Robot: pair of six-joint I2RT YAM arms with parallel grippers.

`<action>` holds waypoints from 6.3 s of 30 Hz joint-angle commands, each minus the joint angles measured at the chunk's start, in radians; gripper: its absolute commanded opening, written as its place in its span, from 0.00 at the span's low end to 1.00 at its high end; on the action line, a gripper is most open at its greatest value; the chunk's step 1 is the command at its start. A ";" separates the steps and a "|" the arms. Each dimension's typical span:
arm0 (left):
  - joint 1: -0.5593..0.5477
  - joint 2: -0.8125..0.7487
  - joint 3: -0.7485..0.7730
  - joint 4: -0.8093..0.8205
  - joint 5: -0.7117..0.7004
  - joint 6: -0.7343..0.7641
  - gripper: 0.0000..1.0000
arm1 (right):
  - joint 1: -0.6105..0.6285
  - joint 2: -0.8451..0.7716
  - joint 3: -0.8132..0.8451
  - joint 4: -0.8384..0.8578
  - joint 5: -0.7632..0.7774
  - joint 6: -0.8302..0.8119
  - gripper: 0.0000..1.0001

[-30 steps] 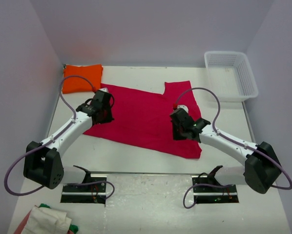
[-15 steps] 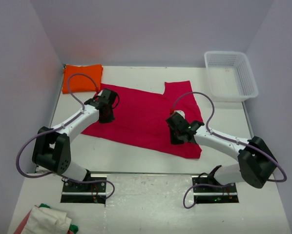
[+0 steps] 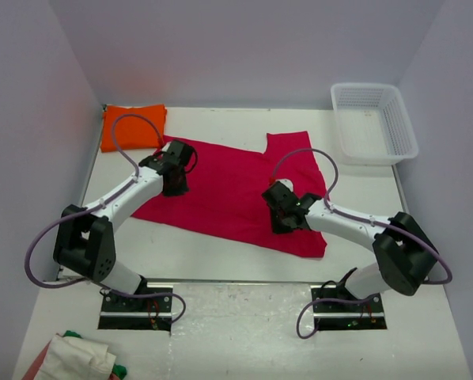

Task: Fold and stack the t-shirts
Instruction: Fold the flattened tshirt in 1/3 of the way, then grap the side of the flattened tshirt furthest away from the robot with both arms

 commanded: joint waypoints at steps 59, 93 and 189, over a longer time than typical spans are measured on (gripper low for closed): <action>0.018 -0.056 -0.281 -0.223 0.240 -0.286 0.00 | 0.146 0.217 0.005 0.139 -0.092 0.097 0.00; 0.008 -0.331 -0.055 -0.354 -0.055 -0.204 0.00 | 0.416 0.023 0.089 -0.216 0.174 0.374 0.00; -0.062 0.758 0.820 0.413 1.045 0.110 0.00 | -0.668 0.649 1.011 -0.286 -0.399 -0.311 0.73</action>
